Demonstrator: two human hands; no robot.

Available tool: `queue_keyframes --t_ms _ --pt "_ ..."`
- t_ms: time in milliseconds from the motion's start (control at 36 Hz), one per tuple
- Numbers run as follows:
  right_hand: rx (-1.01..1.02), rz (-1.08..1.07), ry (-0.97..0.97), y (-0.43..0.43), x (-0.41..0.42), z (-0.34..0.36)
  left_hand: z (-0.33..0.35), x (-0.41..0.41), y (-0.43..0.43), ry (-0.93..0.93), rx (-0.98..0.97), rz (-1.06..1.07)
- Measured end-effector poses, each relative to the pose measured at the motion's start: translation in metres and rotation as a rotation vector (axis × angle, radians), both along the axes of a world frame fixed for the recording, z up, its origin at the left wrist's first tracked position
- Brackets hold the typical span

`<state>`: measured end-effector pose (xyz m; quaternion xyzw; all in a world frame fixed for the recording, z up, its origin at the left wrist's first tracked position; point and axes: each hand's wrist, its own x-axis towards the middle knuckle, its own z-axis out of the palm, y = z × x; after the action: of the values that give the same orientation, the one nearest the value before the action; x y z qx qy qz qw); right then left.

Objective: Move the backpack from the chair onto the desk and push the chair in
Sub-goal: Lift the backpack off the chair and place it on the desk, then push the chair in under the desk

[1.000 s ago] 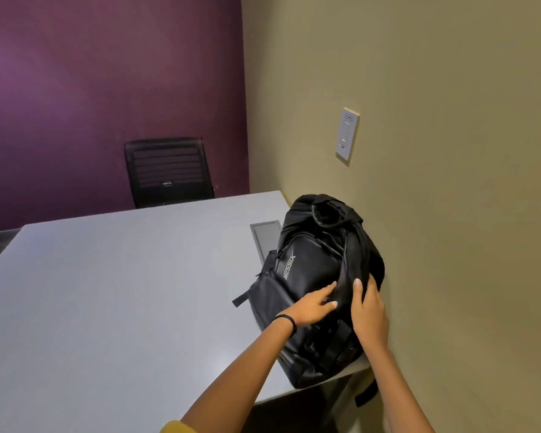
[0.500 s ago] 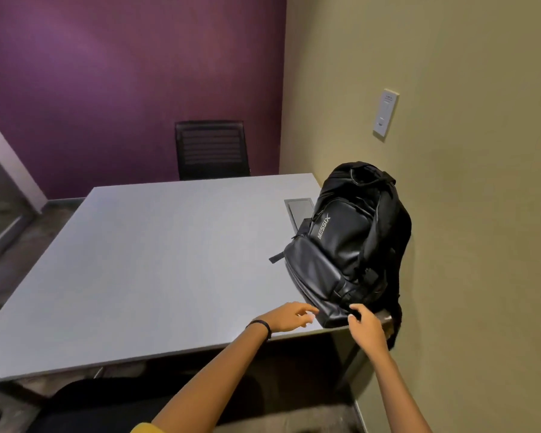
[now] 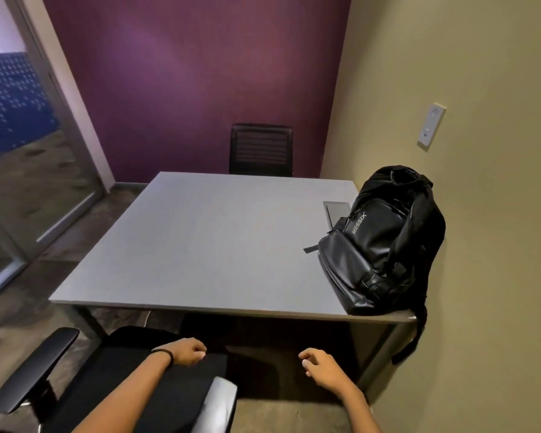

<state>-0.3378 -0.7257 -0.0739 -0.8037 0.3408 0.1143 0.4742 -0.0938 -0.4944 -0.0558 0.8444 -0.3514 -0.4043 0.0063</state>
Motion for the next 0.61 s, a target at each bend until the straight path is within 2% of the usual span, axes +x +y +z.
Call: queue_keyframes --t_ms 250,611 --pt "-0.073 0.177 0.034 0.094 -0.020 -0.012 -0.011 -0.017 0.135 -0.107 0.210 0.120" --pt "-0.072 0.332 -0.012 0.250 -0.049 -0.035 0.005 -0.077 0.265 -0.194 0.185 0.168"
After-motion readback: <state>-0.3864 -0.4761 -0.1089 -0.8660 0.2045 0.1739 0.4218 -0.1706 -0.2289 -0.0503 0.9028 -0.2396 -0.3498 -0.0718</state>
